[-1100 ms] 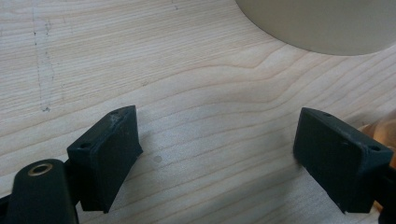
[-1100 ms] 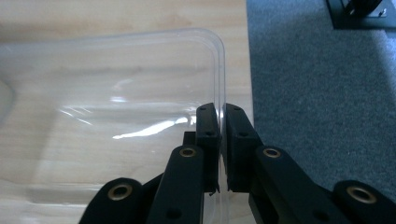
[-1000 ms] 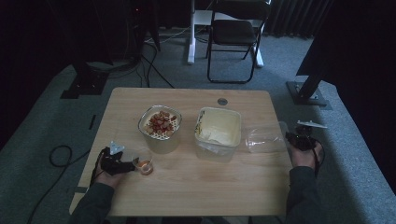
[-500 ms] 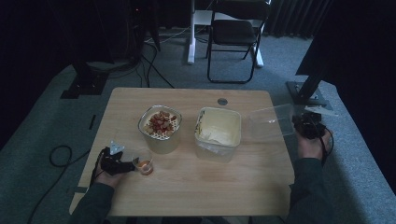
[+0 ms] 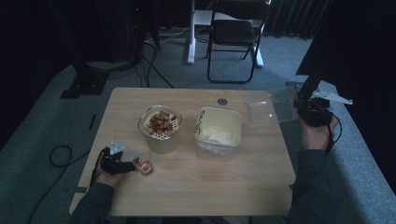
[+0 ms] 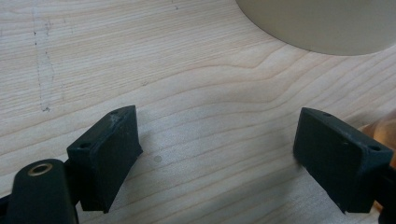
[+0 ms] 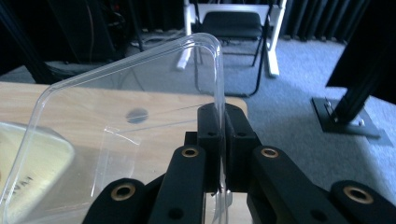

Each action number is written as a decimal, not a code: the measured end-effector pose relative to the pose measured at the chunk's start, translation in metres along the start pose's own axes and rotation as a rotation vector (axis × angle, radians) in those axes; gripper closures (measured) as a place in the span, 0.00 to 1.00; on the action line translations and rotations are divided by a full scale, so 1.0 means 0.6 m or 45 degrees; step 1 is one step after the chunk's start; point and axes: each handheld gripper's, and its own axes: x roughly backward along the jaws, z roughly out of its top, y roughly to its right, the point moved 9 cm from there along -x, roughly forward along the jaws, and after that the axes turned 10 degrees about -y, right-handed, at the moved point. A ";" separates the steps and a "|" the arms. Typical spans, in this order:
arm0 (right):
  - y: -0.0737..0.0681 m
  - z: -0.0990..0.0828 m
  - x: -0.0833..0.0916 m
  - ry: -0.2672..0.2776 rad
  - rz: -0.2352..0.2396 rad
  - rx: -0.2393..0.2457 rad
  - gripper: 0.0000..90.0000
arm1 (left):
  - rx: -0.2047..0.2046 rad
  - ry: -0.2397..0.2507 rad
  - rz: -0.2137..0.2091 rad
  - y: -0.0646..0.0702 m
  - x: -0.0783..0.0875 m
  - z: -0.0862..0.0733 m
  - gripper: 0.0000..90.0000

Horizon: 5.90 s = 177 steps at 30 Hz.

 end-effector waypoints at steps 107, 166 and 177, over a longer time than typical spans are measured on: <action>-0.039 -0.333 -0.118 -0.381 0.117 0.061 0.42 | -0.141 0.289 -0.261 0.111 0.081 0.045 0.32; -0.075 -0.384 -0.157 -0.355 0.138 0.174 0.40 | -0.213 0.524 0.127 -0.049 0.172 0.370 0.37; -0.079 -0.381 -0.162 -0.357 0.148 0.181 0.39 | -0.347 0.472 0.254 -0.029 0.195 0.394 0.37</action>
